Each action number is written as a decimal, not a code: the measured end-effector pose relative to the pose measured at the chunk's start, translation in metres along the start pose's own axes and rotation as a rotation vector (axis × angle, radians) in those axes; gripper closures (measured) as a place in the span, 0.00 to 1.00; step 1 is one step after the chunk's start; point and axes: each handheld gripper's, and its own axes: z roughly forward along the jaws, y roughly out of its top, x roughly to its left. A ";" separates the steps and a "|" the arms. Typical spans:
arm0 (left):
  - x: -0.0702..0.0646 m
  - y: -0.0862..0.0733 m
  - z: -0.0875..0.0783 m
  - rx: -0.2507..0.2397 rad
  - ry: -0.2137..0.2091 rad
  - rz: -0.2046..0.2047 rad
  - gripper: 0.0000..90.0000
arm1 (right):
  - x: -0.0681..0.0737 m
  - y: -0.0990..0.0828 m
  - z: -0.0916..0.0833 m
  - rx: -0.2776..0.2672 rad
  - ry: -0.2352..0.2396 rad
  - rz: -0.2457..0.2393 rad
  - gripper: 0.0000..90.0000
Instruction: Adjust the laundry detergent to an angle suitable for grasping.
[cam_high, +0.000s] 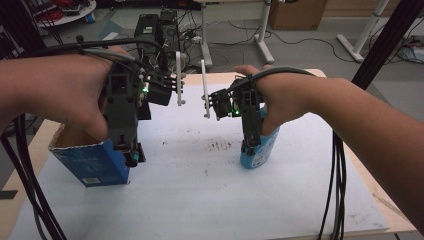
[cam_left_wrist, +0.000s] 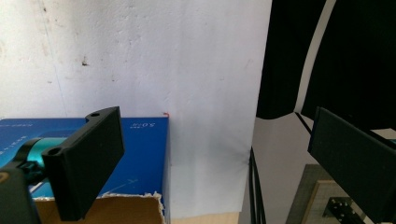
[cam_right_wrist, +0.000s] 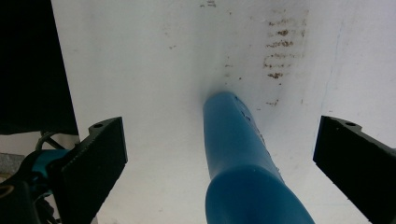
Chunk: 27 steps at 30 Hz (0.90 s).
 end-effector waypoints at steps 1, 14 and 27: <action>0.000 0.000 0.000 -0.001 -0.001 0.000 0.04 | 0.001 0.000 0.000 -0.002 0.004 0.003 0.02; -0.001 0.003 0.001 0.005 0.002 -0.017 0.04 | 0.001 -0.001 -0.004 -0.001 -0.001 -0.020 0.02; -0.005 0.010 -0.004 0.013 0.013 -0.010 0.04 | 0.021 -0.040 -0.045 -0.082 -0.088 0.029 0.02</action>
